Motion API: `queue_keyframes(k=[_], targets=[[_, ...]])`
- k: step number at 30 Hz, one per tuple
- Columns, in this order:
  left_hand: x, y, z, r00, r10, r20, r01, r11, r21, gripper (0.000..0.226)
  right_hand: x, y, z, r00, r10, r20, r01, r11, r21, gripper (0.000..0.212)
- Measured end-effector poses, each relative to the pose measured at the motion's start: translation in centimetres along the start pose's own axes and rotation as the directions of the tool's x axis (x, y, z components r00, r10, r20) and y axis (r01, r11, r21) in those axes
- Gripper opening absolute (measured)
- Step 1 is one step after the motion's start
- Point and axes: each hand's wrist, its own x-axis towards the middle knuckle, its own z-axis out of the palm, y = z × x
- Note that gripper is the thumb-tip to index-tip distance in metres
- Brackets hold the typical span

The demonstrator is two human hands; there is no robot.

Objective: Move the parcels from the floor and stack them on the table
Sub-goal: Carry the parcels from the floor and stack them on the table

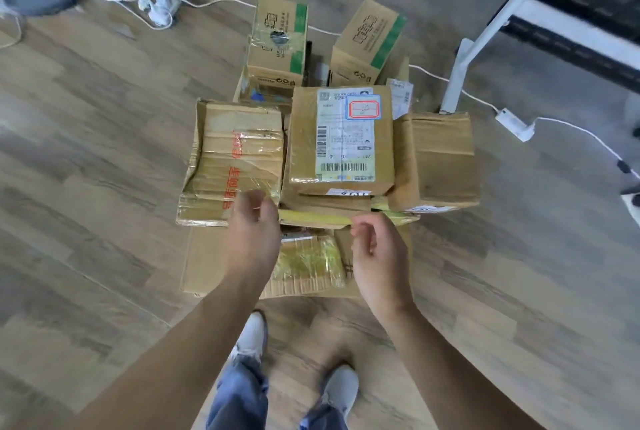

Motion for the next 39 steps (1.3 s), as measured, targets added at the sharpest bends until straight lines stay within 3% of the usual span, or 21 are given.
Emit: queue_keyframes(k=[2, 5, 8, 13, 15, 18, 22, 25, 27, 30, 32, 34, 36, 39], targets=[[0.5, 3.1, 0.1, 0.998, 0.005, 0.065, 0.000, 0.997, -0.079, 0.034, 0.4, -1.1, -1.1, 0.993, -0.101, -0.060, 0.101, 0.995, 0.006, 0.017], [1.4, 6.4, 0.6, 0.974, -0.058, 0.220, 0.071, 0.996, -0.049, 0.057, 1.3, -3.1, -2.6, 0.977, -0.199, -0.080, 0.198, 0.980, -0.014, 0.029], [2.0, 7.9, 0.9, 0.950, -0.129, 0.284, 0.126, 0.992, 0.027, 0.045, 1.9, -4.7, -3.4, 0.962, -0.257, -0.094, 0.244, 0.962, -0.122, 0.037], [2.2, 9.1, 0.9, 0.936, -0.188, 0.296, 0.193, 0.981, 0.013, 0.025, 2.4, -6.3, -2.6, 0.987, -0.148, -0.070, 0.135, 0.978, -0.159, 0.046], [2.0, 9.3, 0.9, 0.937, -0.208, 0.279, 0.214, 0.977, 0.008, 0.034, 2.4, -6.8, -2.3, 0.991, -0.106, -0.078, 0.095, 0.987, -0.131, 0.046], [1.6, 9.3, 1.2, 0.934, -0.212, 0.288, 0.221, 0.975, 0.002, 0.066, 2.2, -7.2, -2.6, 0.991, -0.097, -0.090, 0.084, 0.986, -0.141, 0.042], [1.4, 9.1, 2.0, 0.943, -0.205, 0.262, 0.213, 0.977, -0.001, 0.070, 2.9, -6.6, -3.9, 0.983, -0.156, -0.098, 0.142, 0.981, -0.129, 0.039], [2.0, 9.1, 2.3, 0.932, -0.243, 0.270, 0.263, 0.964, -0.040, 0.074, 4.8, -6.2, -6.4, 0.948, -0.174, -0.268, 0.143, 0.981, -0.132, 0.035], [2.5, 9.0, 2.2, 0.915, -0.256, 0.312, 0.288, 0.956, -0.059, 0.076, 6.5, -5.5, -8.5, 0.924, -0.128, -0.361, 0.050, 0.975, -0.218, 0.033], [2.7, 9.0, 2.2, 0.889, -0.258, 0.379, 0.297, 0.954, -0.047, 0.065, 8.7, -4.1, -10.5, 0.965, 0.190, -0.181, -0.242, 0.911, -0.333, 0.070], [2.6, 9.0, 2.3, 0.876, -0.275, 0.396, 0.311, 0.950, -0.028, 0.050, 9.2, -3.4, -10.9, 0.955, 0.297, -0.019, -0.284, 0.890, -0.356, 0.095], [2.2, 9.3, 2.2, 0.870, -0.278, 0.407, 0.313, 0.949, -0.021, 0.040, 9.3, -2.8, -10.9, 0.949, 0.310, 0.051, -0.270, 0.888, -0.371, 0.105], [1.4, 9.7, 2.0, 0.857, -0.250, 0.452, 0.290, 0.957, -0.022, 0.033, 9.1, -2.5, -11.1, 0.955, 0.294, 0.035, -0.259, 0.886, -0.385, 0.105], [-0.7, 9.7, 1.6, 0.839, -0.187, 0.511, 0.249, 0.967, -0.056, 0.047, 7.7, -1.7, -12.0, 0.969, 0.242, -0.044, -0.243, 0.916, -0.320, 0.101]])
